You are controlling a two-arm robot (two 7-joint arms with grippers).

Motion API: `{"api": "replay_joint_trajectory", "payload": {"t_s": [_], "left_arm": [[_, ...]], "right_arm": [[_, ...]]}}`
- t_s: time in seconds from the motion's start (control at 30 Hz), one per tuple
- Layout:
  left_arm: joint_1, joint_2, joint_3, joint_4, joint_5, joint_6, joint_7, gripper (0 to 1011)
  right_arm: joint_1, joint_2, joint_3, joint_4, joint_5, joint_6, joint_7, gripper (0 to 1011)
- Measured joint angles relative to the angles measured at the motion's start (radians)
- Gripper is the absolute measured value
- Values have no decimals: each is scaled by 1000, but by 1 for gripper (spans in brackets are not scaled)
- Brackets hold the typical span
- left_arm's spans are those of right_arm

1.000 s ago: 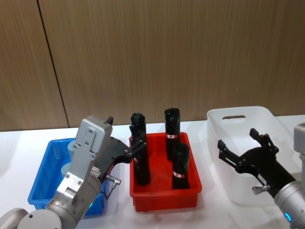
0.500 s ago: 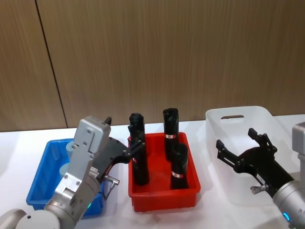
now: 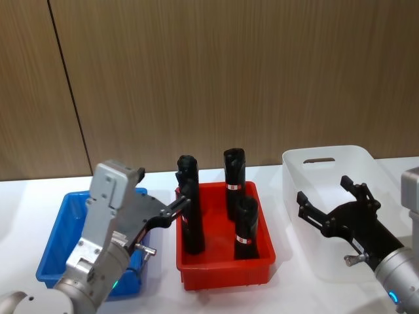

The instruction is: Pick the cotton swabs from the blue box and place them into the white box.

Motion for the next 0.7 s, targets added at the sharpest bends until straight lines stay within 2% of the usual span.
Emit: {"api": "replay_joint_trajectory", "payload": {"t_s": [0.4, 0.7], "left_arm": [[31, 22, -34, 7, -132, 21, 68, 1004], [61, 50, -69, -1, -227, 73, 146, 1004]], "right_arm": [[0, 0, 0, 0, 0, 0, 0, 1001], [0, 0, 0, 0, 0, 0, 0, 1001]]}}
